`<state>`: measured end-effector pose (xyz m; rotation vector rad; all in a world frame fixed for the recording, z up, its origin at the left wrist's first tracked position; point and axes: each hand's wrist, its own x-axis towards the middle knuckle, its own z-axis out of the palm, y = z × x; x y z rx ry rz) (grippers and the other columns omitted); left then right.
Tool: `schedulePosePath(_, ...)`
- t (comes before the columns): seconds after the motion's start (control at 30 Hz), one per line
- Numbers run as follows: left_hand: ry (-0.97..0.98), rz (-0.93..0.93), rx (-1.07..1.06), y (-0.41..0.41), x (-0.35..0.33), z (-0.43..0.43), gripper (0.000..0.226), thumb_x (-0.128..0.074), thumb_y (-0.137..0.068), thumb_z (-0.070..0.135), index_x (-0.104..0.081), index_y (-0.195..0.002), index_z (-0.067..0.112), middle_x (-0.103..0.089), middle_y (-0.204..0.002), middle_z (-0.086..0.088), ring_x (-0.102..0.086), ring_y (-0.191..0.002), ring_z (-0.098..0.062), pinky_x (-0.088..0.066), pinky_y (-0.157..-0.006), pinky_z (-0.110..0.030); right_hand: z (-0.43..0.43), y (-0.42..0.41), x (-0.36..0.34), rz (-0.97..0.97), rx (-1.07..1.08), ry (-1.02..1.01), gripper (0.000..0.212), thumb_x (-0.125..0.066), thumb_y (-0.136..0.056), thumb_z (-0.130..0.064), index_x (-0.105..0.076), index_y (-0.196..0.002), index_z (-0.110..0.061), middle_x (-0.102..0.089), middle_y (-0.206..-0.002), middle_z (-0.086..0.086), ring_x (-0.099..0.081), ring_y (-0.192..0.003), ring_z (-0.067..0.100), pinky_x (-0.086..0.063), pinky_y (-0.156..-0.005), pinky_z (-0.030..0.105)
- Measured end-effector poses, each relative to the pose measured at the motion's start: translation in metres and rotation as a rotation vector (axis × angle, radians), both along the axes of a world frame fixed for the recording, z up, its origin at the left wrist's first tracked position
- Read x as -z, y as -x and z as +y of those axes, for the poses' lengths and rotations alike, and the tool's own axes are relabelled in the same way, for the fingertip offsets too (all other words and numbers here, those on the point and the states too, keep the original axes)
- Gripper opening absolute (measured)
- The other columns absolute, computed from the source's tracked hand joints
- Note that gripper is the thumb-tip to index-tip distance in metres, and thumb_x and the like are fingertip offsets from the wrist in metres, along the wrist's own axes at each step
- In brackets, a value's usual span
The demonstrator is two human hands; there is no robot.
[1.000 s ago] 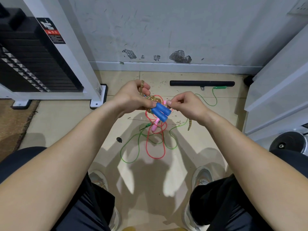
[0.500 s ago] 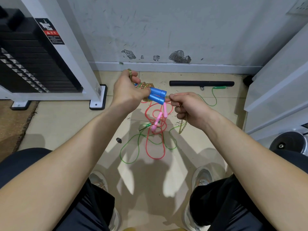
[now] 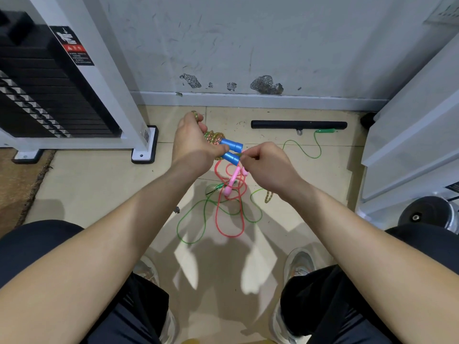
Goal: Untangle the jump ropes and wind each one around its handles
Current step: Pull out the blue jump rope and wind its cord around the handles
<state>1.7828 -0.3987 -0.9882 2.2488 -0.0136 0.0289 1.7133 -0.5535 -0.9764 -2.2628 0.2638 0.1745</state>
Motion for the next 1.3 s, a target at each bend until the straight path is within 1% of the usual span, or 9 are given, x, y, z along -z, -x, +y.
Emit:
schedulePosePath(0.2,-0.165,-0.085,0.158,0.02,0.013,-0.016,0.08,-0.09,-0.066,0.015,-0.046,-0.132,0.009,-0.05,-0.119,-0.007,-0.054,-0.1,-0.027,-0.047,-0.085,-0.042,0.002,-0.006,-0.001,-0.114,-0.135,0.363,0.023,-0.056,-0.088,-0.016,-0.073,-0.074,-0.01,-0.064,-0.062,0.007,-0.056,-0.058,0.025,-0.051,-0.052,0.03)
schedulePosePath(0.3,-0.232,-0.217,0.341,0.034,0.02,-0.02,0.079,-0.086,-0.065,0.006,-0.046,-0.133,0.005,-0.049,-0.118,-0.011,-0.055,-0.1,-0.036,-0.047,-0.078,-0.044,-0.01,-0.011,-0.009,-0.095,-0.073,0.179,0.021,-0.061,-0.082,-0.008,-0.076,-0.071,-0.019,-0.064,-0.057,-0.01,-0.056,-0.052,0.002,-0.037,-0.045,0.01)
schedulePosePath(0.43,-0.25,-0.192,0.475,0.036,0.015,-0.022,0.084,-0.086,-0.068,0.005,-0.041,-0.139,0.011,-0.046,-0.123,-0.005,-0.053,-0.109,-0.029,-0.047,-0.084,-0.041,-0.023,-0.013,-0.005,-0.023,0.067,-0.318,0.009,-0.069,-0.085,-0.002,-0.072,-0.078,-0.007,-0.068,-0.064,0.01,-0.054,-0.048,0.01,-0.047,-0.051,0.025)
schedulePosePath(0.57,-0.11,-0.119,0.508,0.033,0.012,-0.018,0.091,-0.094,-0.06,0.022,-0.046,-0.137,0.014,-0.048,-0.12,0.002,-0.053,-0.107,-0.017,-0.046,-0.09,-0.031,-0.03,-0.017,-0.004,0.072,0.138,-0.627,0.016,-0.061,-0.093,0.002,-0.069,-0.083,-0.007,-0.064,-0.059,0.003,-0.052,-0.047,0.007,-0.047,-0.05,0.019)
schedulePosePath(0.67,-0.005,-0.096,0.478,0.035,0.011,-0.019,0.084,-0.095,-0.059,0.028,-0.051,-0.13,0.017,-0.048,-0.114,0.01,-0.05,-0.101,-0.007,-0.042,-0.085,-0.021,-0.024,-0.014,-0.003,0.156,0.038,-0.738,0.018,-0.057,-0.095,0.002,-0.069,-0.085,-0.007,-0.064,-0.063,0.005,-0.052,-0.05,0.01,-0.045,-0.05,0.019)
schedulePosePath(0.9,-0.085,-0.077,0.602,0.03,0.018,-0.011,0.066,-0.091,-0.058,0.014,-0.055,-0.112,0.016,-0.051,-0.101,0.009,-0.051,-0.091,-0.014,-0.044,-0.075,-0.027,-0.032,-0.01,-0.01,0.429,-0.21,-0.76,0.026,-0.046,-0.099,-0.003,-0.07,-0.09,-0.012,-0.053,-0.066,0.003,-0.05,-0.055,0.013,-0.047,-0.054,0.024)
schedulePosePath(1.03,0.029,-0.022,0.652,0.029,0.016,-0.009,0.056,-0.087,-0.059,0.011,-0.056,-0.104,0.01,-0.052,-0.092,0.012,-0.051,-0.081,0.001,-0.04,-0.069,-0.016,-0.038,-0.009,-0.018,0.574,-0.267,-1.048,0.035,-0.042,-0.08,-0.012,-0.073,-0.094,-0.003,-0.067,-0.084,0.017,-0.068,-0.072,0.028,-0.059,-0.069,0.034)
schedulePosePath(1.17,0.141,0.027,0.625,0.031,0.009,-0.011,0.064,-0.085,-0.052,0.026,-0.054,-0.105,0.007,-0.053,-0.092,0.005,-0.054,-0.081,-0.014,-0.055,-0.074,-0.036,-0.042,-0.007,-0.007,0.405,-0.299,-1.202,0.03,-0.05,-0.084,0.003,-0.065,-0.11,-0.002,-0.074,-0.102,0.018,-0.073,-0.09,0.028,-0.06,-0.081,0.032)
schedulePosePath(1.3,0.197,0.097,0.543,0.033,0.01,-0.011,0.066,-0.095,-0.058,0.013,-0.053,-0.109,0.017,-0.065,-0.092,0.002,-0.06,-0.08,-0.017,-0.057,-0.075,-0.043,-0.028,-0.009,-0.006,0.117,-0.194,-0.871,0.016,-0.066,-0.092,-0.023,-0.062,-0.089,-0.008,-0.06,-0.059,-0.005,-0.052,-0.052,0.008,-0.042,-0.052,0.021)
